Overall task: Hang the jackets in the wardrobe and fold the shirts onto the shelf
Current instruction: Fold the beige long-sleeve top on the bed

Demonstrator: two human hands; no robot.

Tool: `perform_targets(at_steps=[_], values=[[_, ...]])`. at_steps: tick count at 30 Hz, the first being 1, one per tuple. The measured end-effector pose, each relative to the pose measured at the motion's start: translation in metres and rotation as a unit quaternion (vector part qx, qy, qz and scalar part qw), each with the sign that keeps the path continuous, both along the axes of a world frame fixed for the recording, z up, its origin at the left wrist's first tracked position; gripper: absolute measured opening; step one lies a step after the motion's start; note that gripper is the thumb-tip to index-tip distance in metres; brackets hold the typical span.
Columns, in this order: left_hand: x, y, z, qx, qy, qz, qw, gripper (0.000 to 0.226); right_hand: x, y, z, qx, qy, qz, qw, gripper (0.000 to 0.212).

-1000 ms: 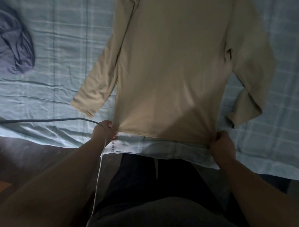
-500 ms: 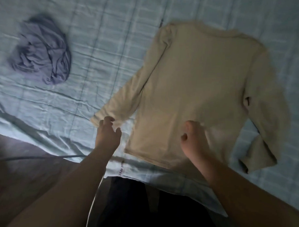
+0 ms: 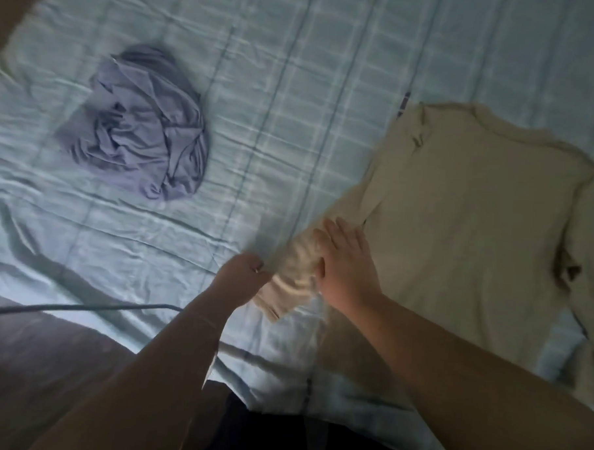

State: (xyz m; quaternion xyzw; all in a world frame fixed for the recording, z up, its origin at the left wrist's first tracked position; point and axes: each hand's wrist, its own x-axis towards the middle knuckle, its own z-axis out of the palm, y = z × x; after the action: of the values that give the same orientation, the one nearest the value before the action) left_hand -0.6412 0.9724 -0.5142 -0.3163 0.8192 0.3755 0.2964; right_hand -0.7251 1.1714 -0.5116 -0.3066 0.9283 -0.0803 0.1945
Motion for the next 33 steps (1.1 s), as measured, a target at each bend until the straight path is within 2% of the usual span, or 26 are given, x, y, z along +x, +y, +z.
perform_targets(at_steps=[2, 5, 10, 12, 17, 19, 21, 24, 26, 29, 33], values=[[-0.005, -0.025, 0.016, 0.111, 0.041, 0.062, 0.991, 0.02, -0.002, -0.015, 0.008, 0.03, 0.005, -0.009, 0.999, 0.054], [-0.015, -0.067, 0.042, 0.24, 0.098, 0.145, 0.955, 0.013, -0.008, -0.039, 0.019, 0.041, 0.017, -0.013, 0.999, 0.056], [-0.042, -0.124, 0.065, 0.247, 0.157, 0.166, 0.942, 0.017, -0.024, -0.098, 0.03, 0.015, 0.004, -0.047, 0.999, 0.059], [-0.052, -0.142, 0.065, 0.274, 0.155, 0.218, 0.924, 0.028, -0.032, -0.123, 0.025, 0.016, -0.004, -0.061, 0.998, 0.06], [-0.069, -0.175, 0.045, 0.289, 0.165, 0.32, 0.887, 0.031, -0.054, -0.171, -0.001, 0.027, 0.0, -0.078, 0.997, 0.064], [-0.074, -0.185, 0.034, 0.274, 0.166, 0.328, 0.889, 0.029, -0.064, -0.181, -0.011, 0.032, 0.008, -0.083, 0.996, 0.066], [-0.077, -0.19, 0.025, 0.233, 0.155, 0.322, 0.904, 0.029, -0.071, -0.187, -0.02, 0.052, 0.004, -0.083, 0.995, 0.067], [-0.087, -0.19, 0.015, 0.116, 0.145, 0.27, 0.945, 0.027, -0.076, -0.194, -0.03, 0.07, 0.009, -0.078, 0.994, 0.069], [-0.096, -0.186, 0.008, 0.038, 0.131, 0.255, 0.957, 0.022, -0.077, -0.198, -0.035, 0.08, 0.004, -0.067, 0.994, 0.07], [-0.104, -0.174, 0.004, -0.01, 0.111, 0.276, 0.955, 0.027, -0.073, -0.198, -0.041, 0.084, -0.012, -0.056, 0.995, 0.069], [-0.094, -0.151, 0.005, -0.083, 0.104, 0.272, 0.953, 0.021, -0.064, -0.193, -0.037, 0.059, -0.017, -0.033, 0.998, 0.068]])
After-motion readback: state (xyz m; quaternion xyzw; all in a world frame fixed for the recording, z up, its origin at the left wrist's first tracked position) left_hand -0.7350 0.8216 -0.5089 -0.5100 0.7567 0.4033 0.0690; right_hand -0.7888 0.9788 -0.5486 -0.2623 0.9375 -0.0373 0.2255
